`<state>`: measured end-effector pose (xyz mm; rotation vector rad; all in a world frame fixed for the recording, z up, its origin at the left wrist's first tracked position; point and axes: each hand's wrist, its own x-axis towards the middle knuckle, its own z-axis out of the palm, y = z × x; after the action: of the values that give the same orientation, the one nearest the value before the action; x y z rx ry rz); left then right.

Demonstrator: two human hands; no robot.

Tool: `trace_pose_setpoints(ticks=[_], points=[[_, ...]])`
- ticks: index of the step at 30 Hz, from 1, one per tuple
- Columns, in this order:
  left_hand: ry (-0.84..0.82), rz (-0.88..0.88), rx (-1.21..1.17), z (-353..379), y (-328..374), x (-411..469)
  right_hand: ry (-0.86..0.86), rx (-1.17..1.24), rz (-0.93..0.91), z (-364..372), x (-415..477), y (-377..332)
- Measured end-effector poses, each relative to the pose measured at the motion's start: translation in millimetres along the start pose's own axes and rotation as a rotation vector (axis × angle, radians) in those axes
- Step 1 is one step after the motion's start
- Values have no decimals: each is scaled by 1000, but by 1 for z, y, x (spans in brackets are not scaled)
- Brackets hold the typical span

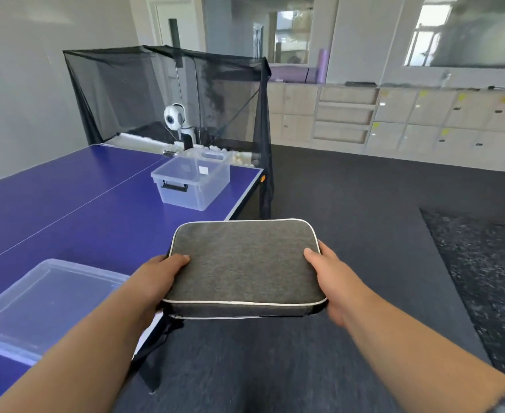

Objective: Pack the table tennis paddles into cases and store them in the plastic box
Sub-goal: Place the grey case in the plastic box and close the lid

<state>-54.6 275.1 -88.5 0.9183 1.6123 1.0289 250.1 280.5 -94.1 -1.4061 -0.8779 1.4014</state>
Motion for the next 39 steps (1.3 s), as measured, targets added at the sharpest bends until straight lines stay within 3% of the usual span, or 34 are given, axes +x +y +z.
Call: trace_pose_setpoints(ticks=[20, 30, 39], points=[[77, -36, 60, 101, 126, 369, -8, -189, -110, 32, 404, -98], [371, -131, 9, 135, 161, 497, -360, -294, -65, 73, 627, -150], [646, -170, -135, 103, 197, 583, -581, -357, -79, 198, 769, -214]])
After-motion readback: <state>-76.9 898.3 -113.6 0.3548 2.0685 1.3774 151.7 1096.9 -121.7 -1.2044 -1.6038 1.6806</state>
